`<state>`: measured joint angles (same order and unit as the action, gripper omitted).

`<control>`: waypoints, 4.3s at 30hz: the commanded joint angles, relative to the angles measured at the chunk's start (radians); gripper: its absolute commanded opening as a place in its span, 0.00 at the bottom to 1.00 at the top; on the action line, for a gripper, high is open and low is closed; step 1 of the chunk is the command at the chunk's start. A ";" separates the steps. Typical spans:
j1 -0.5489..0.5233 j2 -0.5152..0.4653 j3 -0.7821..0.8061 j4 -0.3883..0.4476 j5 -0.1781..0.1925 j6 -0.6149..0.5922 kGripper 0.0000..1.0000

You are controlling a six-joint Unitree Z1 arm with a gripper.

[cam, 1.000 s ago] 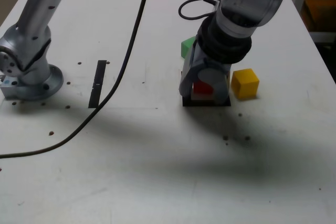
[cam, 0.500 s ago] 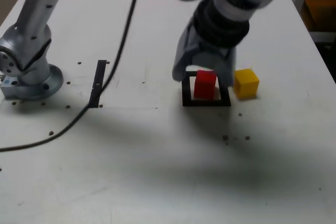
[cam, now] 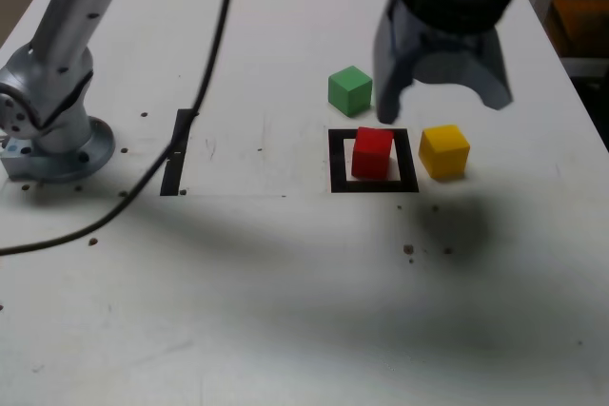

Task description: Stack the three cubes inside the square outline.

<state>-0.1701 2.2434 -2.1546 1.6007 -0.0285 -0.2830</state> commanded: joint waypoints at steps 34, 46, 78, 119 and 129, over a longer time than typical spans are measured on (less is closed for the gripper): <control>0.102 0.251 -0.166 0.014 -0.100 -0.076 0.96; 0.123 0.276 -0.185 0.016 -0.111 -0.067 0.74; 0.046 0.047 -0.106 0.039 -0.087 0.092 0.23; 0.013 -0.111 0.350 -0.160 -0.050 0.218 0.25; 0.017 -0.087 0.347 -0.181 -0.037 0.217 0.31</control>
<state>-0.1557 2.1545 -1.8052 1.4212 -0.0700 -0.0641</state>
